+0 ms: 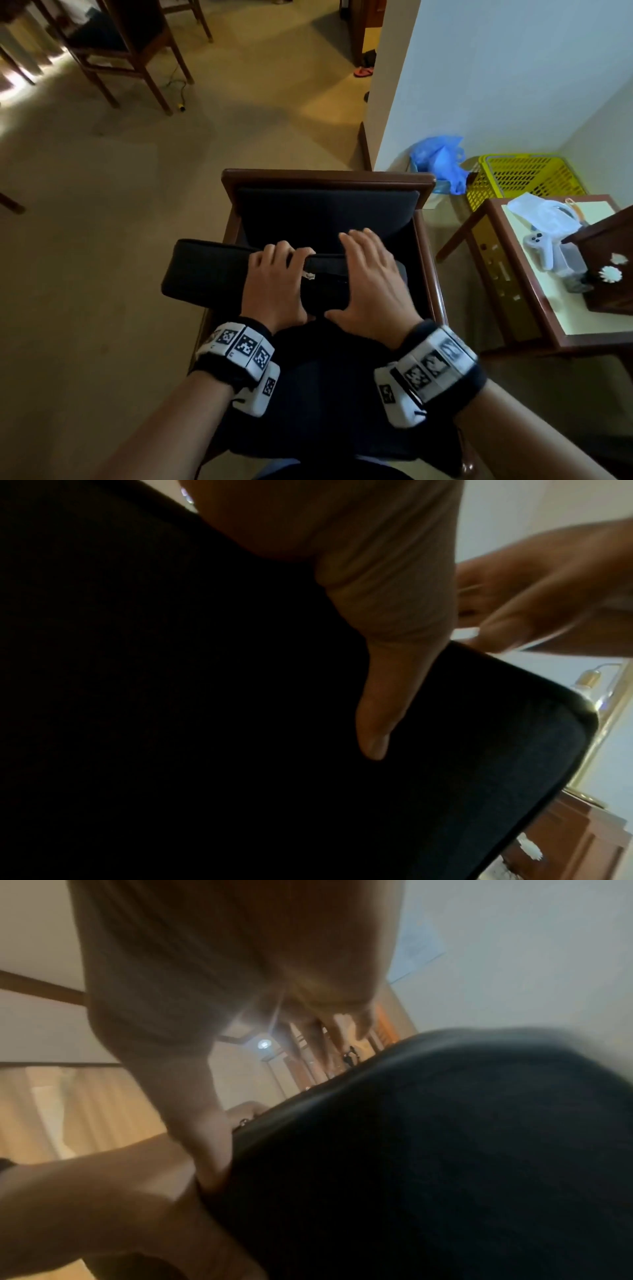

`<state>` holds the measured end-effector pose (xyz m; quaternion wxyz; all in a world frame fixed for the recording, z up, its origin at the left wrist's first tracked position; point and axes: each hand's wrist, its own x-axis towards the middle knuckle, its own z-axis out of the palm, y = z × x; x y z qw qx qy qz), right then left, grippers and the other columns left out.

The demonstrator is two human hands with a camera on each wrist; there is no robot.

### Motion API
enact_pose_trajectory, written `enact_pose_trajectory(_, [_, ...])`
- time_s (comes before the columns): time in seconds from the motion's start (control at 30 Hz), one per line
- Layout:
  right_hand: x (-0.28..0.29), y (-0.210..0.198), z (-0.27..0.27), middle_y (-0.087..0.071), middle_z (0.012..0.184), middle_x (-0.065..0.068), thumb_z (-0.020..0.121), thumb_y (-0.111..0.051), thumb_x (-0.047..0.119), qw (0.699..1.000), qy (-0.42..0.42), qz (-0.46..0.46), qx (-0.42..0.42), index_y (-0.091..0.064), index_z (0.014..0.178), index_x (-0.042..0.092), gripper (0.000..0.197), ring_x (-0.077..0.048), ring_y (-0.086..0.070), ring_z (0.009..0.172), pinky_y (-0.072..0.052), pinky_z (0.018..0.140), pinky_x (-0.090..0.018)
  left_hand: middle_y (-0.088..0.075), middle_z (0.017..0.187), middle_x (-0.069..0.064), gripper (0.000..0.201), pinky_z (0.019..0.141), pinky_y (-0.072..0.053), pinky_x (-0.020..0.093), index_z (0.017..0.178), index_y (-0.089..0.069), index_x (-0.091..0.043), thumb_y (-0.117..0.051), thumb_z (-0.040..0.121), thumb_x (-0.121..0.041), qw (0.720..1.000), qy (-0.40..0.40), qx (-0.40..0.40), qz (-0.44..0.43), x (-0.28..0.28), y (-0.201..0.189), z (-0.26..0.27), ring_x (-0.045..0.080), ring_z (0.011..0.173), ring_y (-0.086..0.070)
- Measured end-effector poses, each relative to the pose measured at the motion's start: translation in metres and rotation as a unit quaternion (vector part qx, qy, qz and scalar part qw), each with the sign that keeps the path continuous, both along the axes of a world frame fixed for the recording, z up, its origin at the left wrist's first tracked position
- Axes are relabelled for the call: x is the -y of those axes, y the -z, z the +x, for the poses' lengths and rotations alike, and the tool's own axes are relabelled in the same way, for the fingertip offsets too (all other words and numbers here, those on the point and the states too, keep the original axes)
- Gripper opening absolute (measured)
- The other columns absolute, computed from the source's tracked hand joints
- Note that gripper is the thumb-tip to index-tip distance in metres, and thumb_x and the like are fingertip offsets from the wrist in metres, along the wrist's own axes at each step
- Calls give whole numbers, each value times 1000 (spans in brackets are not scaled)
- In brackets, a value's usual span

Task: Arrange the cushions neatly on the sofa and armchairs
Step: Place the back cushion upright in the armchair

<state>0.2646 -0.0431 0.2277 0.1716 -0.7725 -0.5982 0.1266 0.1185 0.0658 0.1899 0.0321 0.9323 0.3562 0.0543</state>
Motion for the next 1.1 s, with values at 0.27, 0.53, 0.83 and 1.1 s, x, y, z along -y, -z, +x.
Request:
enact_pose_trajectory(0.27, [3, 34, -41, -59, 96, -3, 38, -78, 45, 991, -6, -65, 115, -56, 105, 12, 78, -27, -59, 87, -46, 81, -44, -46, 139, -3, 112, 99, -32, 46, 145, -38, -28, -63, 46, -74, 994, 39, -87, -47, -31, -6, -91, 24, 129, -43])
enact_pose_trajectory(0.53, [37, 41, -19, -59, 86, 3, 40, -73, 41, 993, 8, 2, 117, -59, 94, 15, 62, -27, -58, 78, -43, 72, -40, -61, 104, -5, 89, 77, -36, 40, 123, -56, -28, -79, 40, -49, 995, 31, -76, -62, -41, -20, -123, 25, 94, -62])
enact_pose_trajectory(0.83, [113, 24, 84, -57, 98, 7, 29, -77, 26, 992, 108, 62, -2, -57, 111, 17, 85, -28, -59, 89, -35, 75, -34, -65, 79, -6, 59, 70, -40, 31, 94, -71, -22, -80, 37, -35, 985, 164, 50, 6, 34, -118, -4, 18, 74, -61])
enact_pose_trajectory(1.1, [95, 48, 80, -46, 136, -6, 45, -78, 32, 993, 111, 31, -23, -35, 145, 18, 109, -31, -40, 128, -29, 110, -51, -62, 86, -1, 70, 73, -32, 33, 103, -71, -24, -85, 37, -40, 992, 115, 29, -53, 42, -87, 64, 25, 87, -55])
